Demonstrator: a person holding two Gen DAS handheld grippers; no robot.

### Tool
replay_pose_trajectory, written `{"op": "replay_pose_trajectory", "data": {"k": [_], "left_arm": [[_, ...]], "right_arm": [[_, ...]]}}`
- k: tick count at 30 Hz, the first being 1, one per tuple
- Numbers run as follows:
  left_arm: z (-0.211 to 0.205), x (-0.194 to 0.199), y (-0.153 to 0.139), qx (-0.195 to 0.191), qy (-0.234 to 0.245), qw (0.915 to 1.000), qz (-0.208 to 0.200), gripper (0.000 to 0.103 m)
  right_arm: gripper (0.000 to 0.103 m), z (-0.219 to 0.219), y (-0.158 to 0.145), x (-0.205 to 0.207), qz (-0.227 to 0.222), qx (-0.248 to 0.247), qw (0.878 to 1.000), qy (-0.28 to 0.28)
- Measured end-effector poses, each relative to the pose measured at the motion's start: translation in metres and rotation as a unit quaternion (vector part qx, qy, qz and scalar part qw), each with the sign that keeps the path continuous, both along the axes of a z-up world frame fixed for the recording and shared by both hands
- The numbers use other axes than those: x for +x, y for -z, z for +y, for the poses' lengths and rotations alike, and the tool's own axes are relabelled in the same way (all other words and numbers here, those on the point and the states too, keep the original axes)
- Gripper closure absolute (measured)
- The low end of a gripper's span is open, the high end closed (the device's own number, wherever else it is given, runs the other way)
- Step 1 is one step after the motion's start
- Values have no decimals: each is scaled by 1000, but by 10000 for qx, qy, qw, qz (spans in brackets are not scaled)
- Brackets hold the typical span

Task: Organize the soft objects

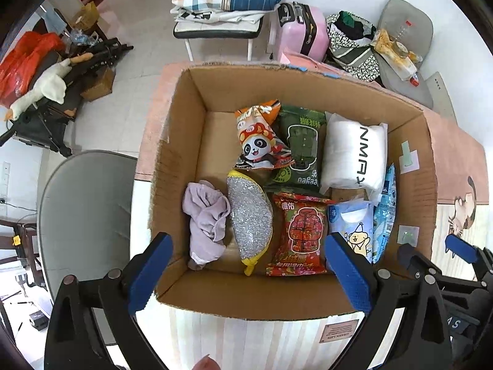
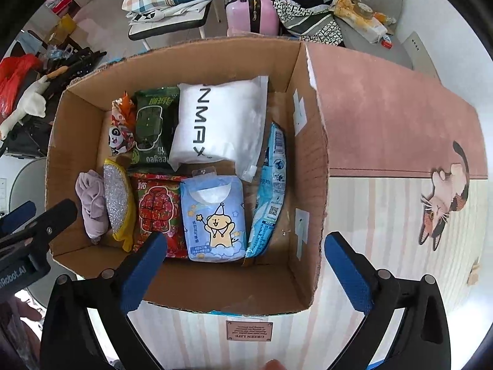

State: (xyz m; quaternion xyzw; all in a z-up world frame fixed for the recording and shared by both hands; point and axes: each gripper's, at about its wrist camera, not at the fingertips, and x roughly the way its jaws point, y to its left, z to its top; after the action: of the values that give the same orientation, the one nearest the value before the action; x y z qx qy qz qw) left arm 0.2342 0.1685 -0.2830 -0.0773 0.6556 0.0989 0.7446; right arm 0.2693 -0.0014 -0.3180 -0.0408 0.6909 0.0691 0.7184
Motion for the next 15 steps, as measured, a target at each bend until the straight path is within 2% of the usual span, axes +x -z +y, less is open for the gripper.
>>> {"op": "replay_pose_trajectory", "data": {"k": [6, 15], "left_arm": [[-8, -18, -38, 124, -7, 9993, -355, 2], [-32, -74, -139, 277, 149, 9925, -1182, 2]], "right_arm": [[0, -3, -29, -10, -278, -8, 9996, -72], [0, -26, -128, -63, -1070, 258, 9938, -147]]}}
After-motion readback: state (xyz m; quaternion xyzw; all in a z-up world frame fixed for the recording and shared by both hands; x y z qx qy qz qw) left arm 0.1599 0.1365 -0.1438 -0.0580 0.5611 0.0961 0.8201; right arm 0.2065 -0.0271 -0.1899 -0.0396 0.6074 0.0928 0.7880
